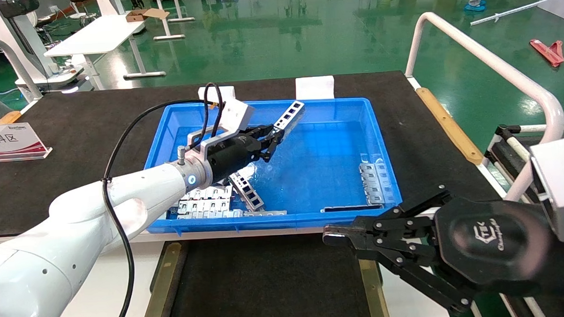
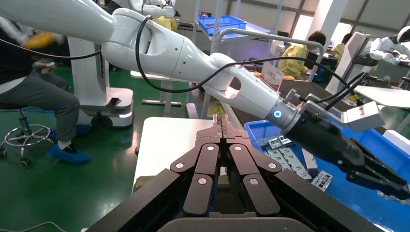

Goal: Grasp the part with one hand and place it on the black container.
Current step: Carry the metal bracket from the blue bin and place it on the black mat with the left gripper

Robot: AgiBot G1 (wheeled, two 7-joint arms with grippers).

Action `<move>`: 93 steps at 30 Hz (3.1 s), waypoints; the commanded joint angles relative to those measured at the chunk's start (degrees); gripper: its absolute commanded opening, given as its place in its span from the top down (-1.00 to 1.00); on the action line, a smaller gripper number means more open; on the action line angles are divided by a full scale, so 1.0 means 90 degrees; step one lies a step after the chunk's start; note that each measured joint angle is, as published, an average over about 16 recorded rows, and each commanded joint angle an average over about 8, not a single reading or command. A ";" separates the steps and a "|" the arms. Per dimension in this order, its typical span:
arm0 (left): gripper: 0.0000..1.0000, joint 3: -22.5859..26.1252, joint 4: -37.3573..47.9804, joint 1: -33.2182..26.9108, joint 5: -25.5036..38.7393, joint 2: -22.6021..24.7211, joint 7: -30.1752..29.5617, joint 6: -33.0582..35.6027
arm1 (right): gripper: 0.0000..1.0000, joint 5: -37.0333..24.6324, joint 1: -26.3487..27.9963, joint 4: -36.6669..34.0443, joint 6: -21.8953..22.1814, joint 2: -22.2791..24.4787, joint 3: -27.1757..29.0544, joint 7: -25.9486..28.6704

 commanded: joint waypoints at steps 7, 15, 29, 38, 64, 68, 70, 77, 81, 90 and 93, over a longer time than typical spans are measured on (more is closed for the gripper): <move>1.00 0.0046 0.0061 -0.0066 -0.0206 -0.0258 0.0108 0.0865 | 1.00 0.0001 0.0000 0.0000 0.0001 0.0001 -0.0002 -0.0001; 1.00 -0.0033 -0.0054 -0.0051 -0.0443 -0.0910 0.0327 0.3184 | 1.00 0.0002 0.0001 0.0000 0.0001 0.0001 -0.0004 -0.0002; 1.00 0.0044 -0.0361 0.0143 -0.0501 -0.1842 0.0207 0.5310 | 1.00 0.0004 0.0002 0.0000 0.0003 0.0003 -0.0007 -0.0003; 1.00 0.0122 -0.1697 0.1098 -0.0638 -0.2618 -0.0303 0.5378 | 1.00 0.0006 0.0002 0.0000 0.0004 0.0003 -0.0008 -0.0004; 1.00 0.0447 -0.5310 0.4285 -0.0862 -0.3304 -0.1690 -0.0431 | 1.00 0.0010 0.0003 0.0000 0.0006 0.0006 -0.0014 -0.0007; 1.00 0.0412 -0.5215 0.4403 -0.1013 -0.3003 -0.1892 -0.1061 | 1.00 0.0010 0.0003 0.0000 0.0006 0.0006 -0.0015 -0.0007; 1.00 0.0389 -0.5156 0.4440 -0.1088 -0.2857 -0.1984 -0.1332 | 1.00 0.0010 0.0004 0.0000 0.0006 0.0006 -0.0015 -0.0008; 1.00 0.0190 -0.4864 0.4506 -0.1292 -0.2326 -0.2124 -0.2182 | 1.00 0.0011 0.0004 0.0000 0.0007 0.0007 -0.0017 -0.0008; 1.00 0.0034 -0.4661 0.4548 -0.1393 -0.1992 -0.2150 -0.2626 | 1.00 0.0012 0.0004 0.0000 0.0007 0.0007 -0.0018 -0.0009; 1.00 -0.0328 -0.4325 0.4629 -0.1619 -0.1404 -0.2262 -0.3186 | 1.00 0.0013 0.0005 0.0000 0.0008 0.0008 -0.0019 -0.0010; 1.00 -0.0443 -0.4220 0.4639 -0.1681 -0.1223 -0.2295 -0.3277 | 1.00 0.0014 0.0005 0.0000 0.0008 0.0008 -0.0020 -0.0010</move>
